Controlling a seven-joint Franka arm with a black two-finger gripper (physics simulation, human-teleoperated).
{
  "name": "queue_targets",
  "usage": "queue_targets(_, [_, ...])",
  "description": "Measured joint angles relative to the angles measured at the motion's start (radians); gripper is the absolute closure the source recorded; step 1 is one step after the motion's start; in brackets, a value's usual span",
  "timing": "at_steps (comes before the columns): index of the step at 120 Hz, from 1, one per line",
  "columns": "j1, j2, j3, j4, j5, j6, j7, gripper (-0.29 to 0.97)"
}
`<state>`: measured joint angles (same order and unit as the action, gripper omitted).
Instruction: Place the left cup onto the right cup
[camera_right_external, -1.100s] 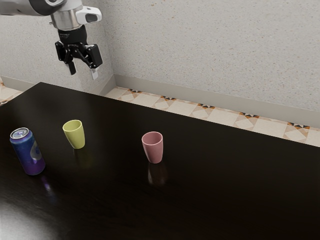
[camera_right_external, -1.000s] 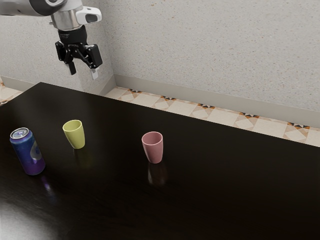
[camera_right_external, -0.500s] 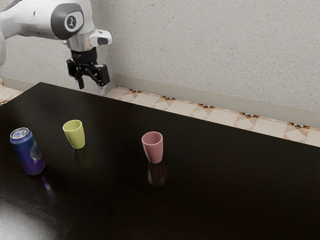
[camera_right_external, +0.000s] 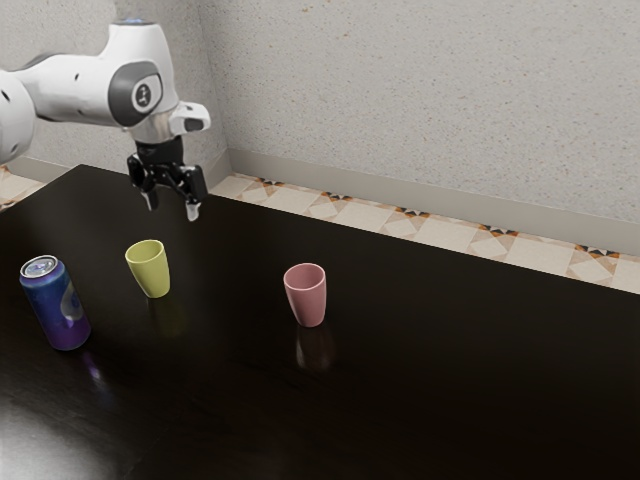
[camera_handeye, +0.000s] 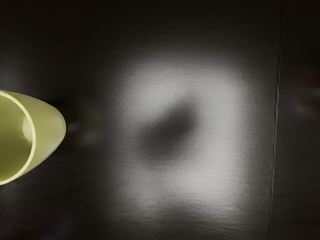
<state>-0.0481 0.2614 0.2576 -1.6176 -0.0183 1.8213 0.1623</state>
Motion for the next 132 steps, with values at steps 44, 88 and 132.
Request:
queue_targets(44, [0.078,-0.067,0.02,-0.155,0.003,0.108,0.016,0.02])
queue_targets(88, [0.104,0.054,0.015,-0.035,0.001,0.147,0.027,0.03])
queue_targets(132, [0.113,0.162,0.007,-0.01,-0.019,0.159,0.033,0.03])
